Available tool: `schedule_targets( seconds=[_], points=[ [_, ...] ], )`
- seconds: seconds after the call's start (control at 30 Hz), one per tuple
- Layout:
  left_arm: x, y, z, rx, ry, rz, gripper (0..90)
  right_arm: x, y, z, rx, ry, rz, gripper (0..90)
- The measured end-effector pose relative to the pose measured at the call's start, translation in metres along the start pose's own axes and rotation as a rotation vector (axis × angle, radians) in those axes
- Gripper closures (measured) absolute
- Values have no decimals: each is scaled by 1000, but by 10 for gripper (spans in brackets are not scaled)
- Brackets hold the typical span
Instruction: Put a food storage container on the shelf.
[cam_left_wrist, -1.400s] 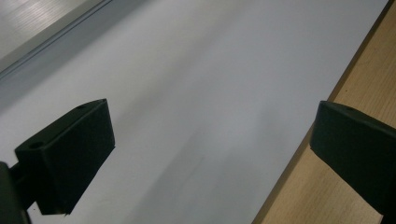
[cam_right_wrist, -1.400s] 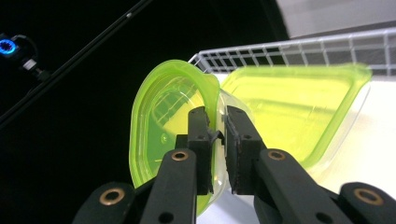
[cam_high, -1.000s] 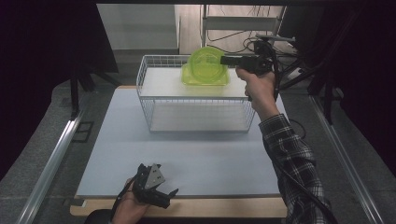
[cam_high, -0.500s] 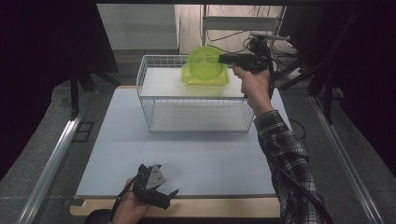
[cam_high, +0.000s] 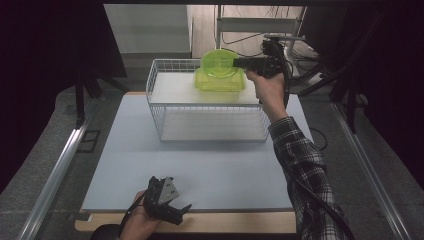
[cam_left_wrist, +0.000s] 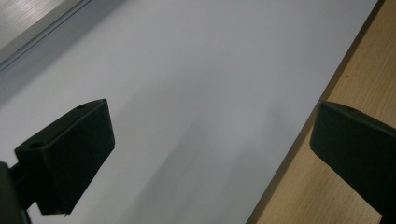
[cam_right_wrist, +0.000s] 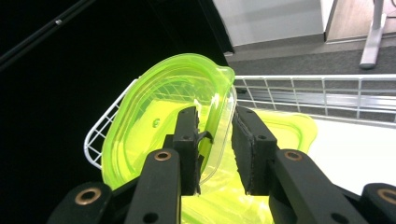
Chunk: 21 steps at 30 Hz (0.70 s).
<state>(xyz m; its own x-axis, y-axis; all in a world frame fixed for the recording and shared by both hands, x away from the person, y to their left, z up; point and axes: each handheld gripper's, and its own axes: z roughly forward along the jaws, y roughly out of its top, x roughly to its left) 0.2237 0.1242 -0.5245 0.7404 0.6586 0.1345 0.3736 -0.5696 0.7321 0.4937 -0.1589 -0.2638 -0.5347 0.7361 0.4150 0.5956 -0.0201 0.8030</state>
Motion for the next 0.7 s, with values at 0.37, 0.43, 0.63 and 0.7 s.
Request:
schedule_targets(
  seconds=[0.37, 0.43, 0.63, 0.7],
  points=[
    [-1, 0, 1, 4, -1, 5, 1, 1, 1, 4, -6, -37, -32, 632],
    [-1, 0, 1, 2, -1, 4, 1, 2, 0, 4, -8, -40, -37, 600],
    [0, 0, 1, 7, 0, 8, 1, 4, -2, -1, -23, -16, -71, 459],
    [-1, 0, 1, 8, 0, 10, 1, 5, -4, -3, -15, -12, -83, 421]
  ],
)
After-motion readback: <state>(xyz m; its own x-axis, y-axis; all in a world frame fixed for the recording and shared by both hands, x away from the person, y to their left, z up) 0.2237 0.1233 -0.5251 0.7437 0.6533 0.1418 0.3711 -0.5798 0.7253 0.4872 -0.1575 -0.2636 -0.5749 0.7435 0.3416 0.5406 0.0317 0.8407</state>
